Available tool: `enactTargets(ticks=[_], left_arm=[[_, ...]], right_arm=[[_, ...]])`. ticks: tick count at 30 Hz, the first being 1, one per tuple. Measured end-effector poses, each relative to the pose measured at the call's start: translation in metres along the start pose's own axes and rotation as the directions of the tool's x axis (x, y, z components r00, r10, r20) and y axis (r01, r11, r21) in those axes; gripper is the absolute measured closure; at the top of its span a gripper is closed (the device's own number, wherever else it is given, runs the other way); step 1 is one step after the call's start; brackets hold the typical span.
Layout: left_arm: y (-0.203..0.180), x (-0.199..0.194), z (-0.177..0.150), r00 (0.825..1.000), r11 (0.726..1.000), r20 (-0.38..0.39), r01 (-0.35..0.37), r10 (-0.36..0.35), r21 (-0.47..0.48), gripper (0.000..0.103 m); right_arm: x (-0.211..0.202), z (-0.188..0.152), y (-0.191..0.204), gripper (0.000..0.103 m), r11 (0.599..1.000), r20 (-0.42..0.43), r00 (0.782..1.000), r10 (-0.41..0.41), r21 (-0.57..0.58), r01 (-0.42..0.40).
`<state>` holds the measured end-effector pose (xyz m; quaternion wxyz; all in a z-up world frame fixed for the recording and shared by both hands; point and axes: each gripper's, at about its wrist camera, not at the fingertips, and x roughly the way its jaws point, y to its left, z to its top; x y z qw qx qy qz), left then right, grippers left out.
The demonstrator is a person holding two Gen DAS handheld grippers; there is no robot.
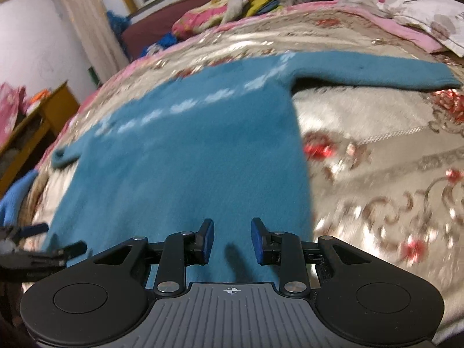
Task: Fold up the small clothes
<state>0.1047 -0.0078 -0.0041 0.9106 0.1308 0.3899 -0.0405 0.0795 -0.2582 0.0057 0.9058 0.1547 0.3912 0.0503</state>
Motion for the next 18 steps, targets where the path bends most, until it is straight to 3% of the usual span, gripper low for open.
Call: enactTargets(ticks=[10, 18], left_arm=[[-0.022, 0.034, 0.039, 0.994, 0.999, 0.1, 0.034, -0.037, 0.032, 0.0], [-0.047, 0.048, 0.055, 0.985, 0.995, 0.16, 0.048, -0.061, 0.084, 0.0]], right_arm=[[0.019, 0.06, -0.043, 0.073, 0.991, 0.153, 0.984, -0.09, 0.114, 0.073], [0.035, 0.093, -0.091, 0.073, 0.965, 0.186, 0.969, -0.162, 0.236, 0.116]])
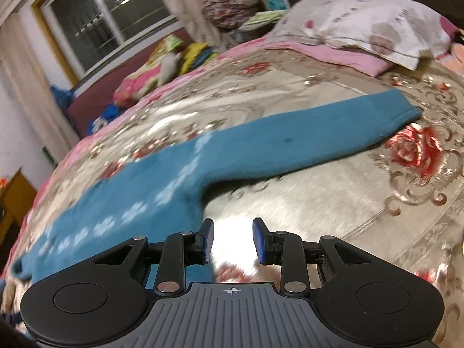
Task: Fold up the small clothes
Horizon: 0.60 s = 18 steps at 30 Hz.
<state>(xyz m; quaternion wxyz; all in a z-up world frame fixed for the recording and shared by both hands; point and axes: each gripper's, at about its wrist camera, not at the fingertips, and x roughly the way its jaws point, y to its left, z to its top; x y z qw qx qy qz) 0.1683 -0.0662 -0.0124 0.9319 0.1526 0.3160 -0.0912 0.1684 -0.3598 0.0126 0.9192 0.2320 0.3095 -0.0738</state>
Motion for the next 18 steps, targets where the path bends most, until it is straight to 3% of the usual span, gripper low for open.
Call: enactTargets(ticks=[8, 18], left_arm=[[-0.02, 0.016, 0.018, 0.999, 0.999, 0.005, 0.05, -0.05, 0.011, 0.0], [-0.053, 0.031, 0.04, 0.994, 0.994, 0.02, 0.106, -0.106, 0.036, 0.0]], right_arm=[[0.02, 0.026, -0.056, 0.073, 0.981, 0.017, 0.998, -0.061, 0.185, 0.057], [0.036, 0.049, -0.125, 0.073, 0.908, 0.069, 0.991, -0.111, 0.412, 0.073]])
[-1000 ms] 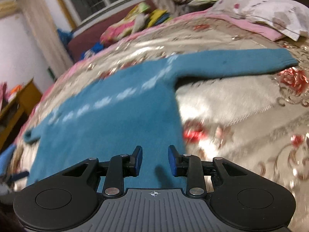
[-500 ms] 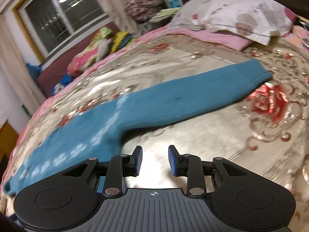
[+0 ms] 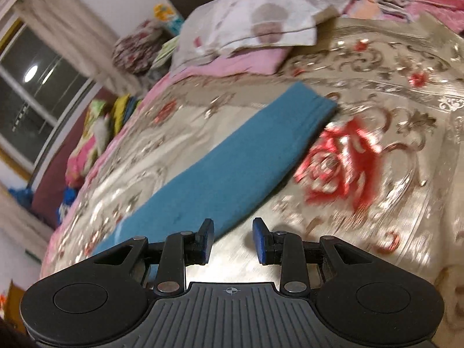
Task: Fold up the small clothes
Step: 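Grasp the sweater sleeve cuff with the right gripper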
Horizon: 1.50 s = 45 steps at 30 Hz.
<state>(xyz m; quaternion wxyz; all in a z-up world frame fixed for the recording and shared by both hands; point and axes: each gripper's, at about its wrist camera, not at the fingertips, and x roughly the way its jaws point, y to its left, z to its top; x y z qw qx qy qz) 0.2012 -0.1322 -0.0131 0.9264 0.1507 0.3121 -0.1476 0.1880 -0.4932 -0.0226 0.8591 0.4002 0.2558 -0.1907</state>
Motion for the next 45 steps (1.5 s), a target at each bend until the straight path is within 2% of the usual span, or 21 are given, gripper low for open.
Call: enactTargets(ticks=[5, 11, 17, 22, 30, 33, 35, 37, 41, 45], left_arm=[[-0.013, 0.007, 0.006, 1.0, 1.0, -0.004, 0.015, -0.014, 0.019, 0.0], [-0.018, 0.011, 0.01, 1.0, 1.0, -0.013, 0.015, -0.014, 0.028, 0.0], [-0.022, 0.016, 0.013, 1.0, 0.999, -0.018, 0.016, -0.015, 0.031, 0.0], [-0.025, 0.017, 0.013, 1.0, 0.999, -0.02, 0.014, -0.013, 0.036, 0.0], [-0.028, 0.019, 0.012, 1.0, 0.999, -0.023, 0.01, -0.009, 0.05, 0.0], [-0.028, 0.018, 0.012, 1.0, 0.999, -0.022, 0.007, -0.006, 0.053, 0.0], [-0.027, 0.019, 0.013, 1.0, 0.999, -0.026, 0.009, -0.007, 0.053, 0.0], [-0.028, 0.02, 0.013, 1.0, 0.999, -0.028, 0.008, -0.006, 0.053, 0.0], [-0.029, 0.019, 0.012, 1.0, 0.998, -0.024, 0.0, 0.002, 0.061, 0.0], [-0.03, 0.018, 0.012, 1.0, 0.998, -0.024, -0.002, 0.004, 0.069, 0.0]], right_arm=[[0.017, 0.014, -0.022, 0.073, 0.994, 0.005, 1.0, -0.003, 0.109, 0.002], [0.031, 0.025, -0.041, 0.075, 0.982, 0.052, 0.999, 0.008, 0.188, -0.018], [0.04, 0.029, -0.054, 0.075, 0.962, 0.083, 0.995, 0.052, 0.262, -0.072], [0.044, 0.03, -0.067, 0.073, 0.919, 0.112, 0.985, 0.128, 0.361, -0.16], [0.056, 0.036, -0.066, 0.072, 0.917, 0.126, 0.982, 0.141, 0.357, -0.177], [0.049, 0.037, -0.058, 0.072, 0.923, 0.159, 0.97, 0.184, 0.311, -0.226], [0.053, 0.038, -0.053, 0.072, 0.943, 0.147, 0.976, 0.161, 0.27, -0.196], [0.064, 0.037, -0.058, 0.075, 0.934, 0.117, 0.981, 0.153, 0.307, -0.182], [0.073, 0.042, -0.057, 0.072, 0.926, 0.119, 0.978, 0.169, 0.322, -0.199], [0.08, 0.045, -0.053, 0.074, 0.936, 0.116, 0.978, 0.173, 0.288, -0.2]])
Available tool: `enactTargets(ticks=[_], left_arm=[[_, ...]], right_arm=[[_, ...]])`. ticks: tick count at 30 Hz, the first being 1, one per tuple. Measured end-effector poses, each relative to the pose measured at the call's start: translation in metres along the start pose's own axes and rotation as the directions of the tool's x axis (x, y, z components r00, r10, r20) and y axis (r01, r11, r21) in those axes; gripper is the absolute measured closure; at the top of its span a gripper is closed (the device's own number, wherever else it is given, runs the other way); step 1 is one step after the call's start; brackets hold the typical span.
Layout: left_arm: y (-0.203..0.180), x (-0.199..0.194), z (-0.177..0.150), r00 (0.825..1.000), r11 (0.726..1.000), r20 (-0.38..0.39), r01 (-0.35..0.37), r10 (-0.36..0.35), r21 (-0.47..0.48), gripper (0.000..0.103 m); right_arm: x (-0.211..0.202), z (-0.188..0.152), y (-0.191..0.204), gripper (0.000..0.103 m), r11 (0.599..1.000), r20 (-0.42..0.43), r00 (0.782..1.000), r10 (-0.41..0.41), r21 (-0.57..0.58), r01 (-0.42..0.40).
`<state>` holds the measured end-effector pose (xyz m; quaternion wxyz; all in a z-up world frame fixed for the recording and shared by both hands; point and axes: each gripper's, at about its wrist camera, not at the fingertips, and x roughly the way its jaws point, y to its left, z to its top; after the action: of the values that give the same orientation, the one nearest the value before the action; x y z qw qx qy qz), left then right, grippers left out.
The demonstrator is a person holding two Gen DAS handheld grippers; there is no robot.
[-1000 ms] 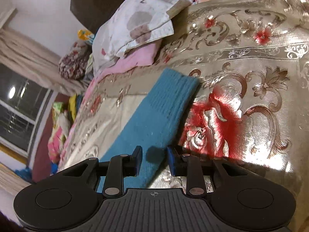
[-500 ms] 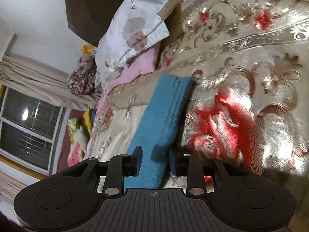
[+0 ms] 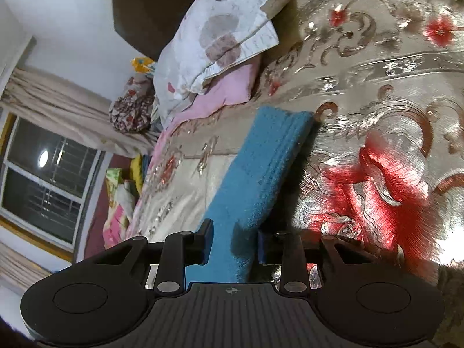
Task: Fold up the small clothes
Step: 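Grasp the sweater sleeve cuff with the right gripper, then fold the held sleeve across the sweater body with the right gripper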
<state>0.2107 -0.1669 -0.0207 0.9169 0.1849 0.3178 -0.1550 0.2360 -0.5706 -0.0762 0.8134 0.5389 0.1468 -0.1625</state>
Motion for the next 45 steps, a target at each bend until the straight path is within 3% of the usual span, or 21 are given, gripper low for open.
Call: enactTargets(ticks=[4, 8, 13, 17, 22, 30, 32, 34, 39, 42, 45], left_arm=[[0.001, -0.001, 0.001, 1.0, 1.0, -0.001, -0.001, 0.001, 0.003, 0.0], [0.008, -0.014, -0.002, 1.0, 1.0, 0.016, -0.013, 0.013, 0.01, 0.0], [0.03, -0.031, -0.015, 0.999, 0.999, 0.017, -0.037, 0.038, -0.021, 0.0], [0.055, -0.039, -0.032, 0.999, 0.997, -0.003, -0.052, 0.052, -0.063, 0.0], [0.083, -0.045, -0.05, 0.997, 0.993, -0.01, -0.08, 0.08, -0.087, 0.0], [0.131, -0.041, -0.072, 0.995, 0.976, 0.009, -0.1, 0.104, -0.192, 0.0], [0.14, -0.04, -0.077, 0.994, 0.974, 0.008, -0.102, 0.105, -0.203, 0.0], [0.147, -0.04, -0.082, 0.993, 0.974, 0.011, -0.114, 0.119, -0.197, 0.0], [0.164, -0.046, -0.085, 0.994, 0.968, 0.025, -0.1, 0.108, -0.229, 0.0], [0.171, -0.05, -0.086, 0.995, 0.964, 0.035, -0.083, 0.095, -0.253, 0.0], [0.176, -0.054, -0.087, 0.994, 0.962, 0.048, -0.081, 0.097, -0.262, 0.0]], right_arm=[[0.005, 0.004, 0.001, 0.089, 1.0, -0.011, 1.0, -0.013, 0.002, 0.013], [-0.004, 0.003, 0.017, 0.091, 0.999, -0.002, 0.999, 0.037, -0.025, -0.037], [-0.018, -0.022, 0.075, 0.091, 0.968, -0.035, 0.989, 0.145, -0.201, -0.149], [-0.022, -0.067, 0.119, 0.091, 0.913, -0.106, 0.982, 0.157, -0.364, -0.186], [-0.009, -0.153, 0.176, 0.091, 0.797, -0.224, 0.967, 0.125, -0.557, -0.232], [0.013, -0.282, 0.237, 0.092, 0.602, -0.382, 0.924, 0.021, -0.733, -0.317], [0.014, -0.316, 0.245, 0.092, 0.522, -0.373, 0.928, -0.012, -0.793, -0.313], [0.016, -0.348, 0.253, 0.092, 0.417, -0.35, 0.936, -0.046, -0.858, -0.301], [0.014, -0.401, 0.256, 0.091, 0.184, -0.255, 0.963, -0.081, -0.954, -0.237], [0.013, -0.416, 0.258, 0.091, 0.127, -0.227, 0.969, -0.094, -0.968, -0.214], [0.013, -0.422, 0.26, 0.091, 0.116, -0.21, 0.973, -0.1, -0.973, -0.198]])
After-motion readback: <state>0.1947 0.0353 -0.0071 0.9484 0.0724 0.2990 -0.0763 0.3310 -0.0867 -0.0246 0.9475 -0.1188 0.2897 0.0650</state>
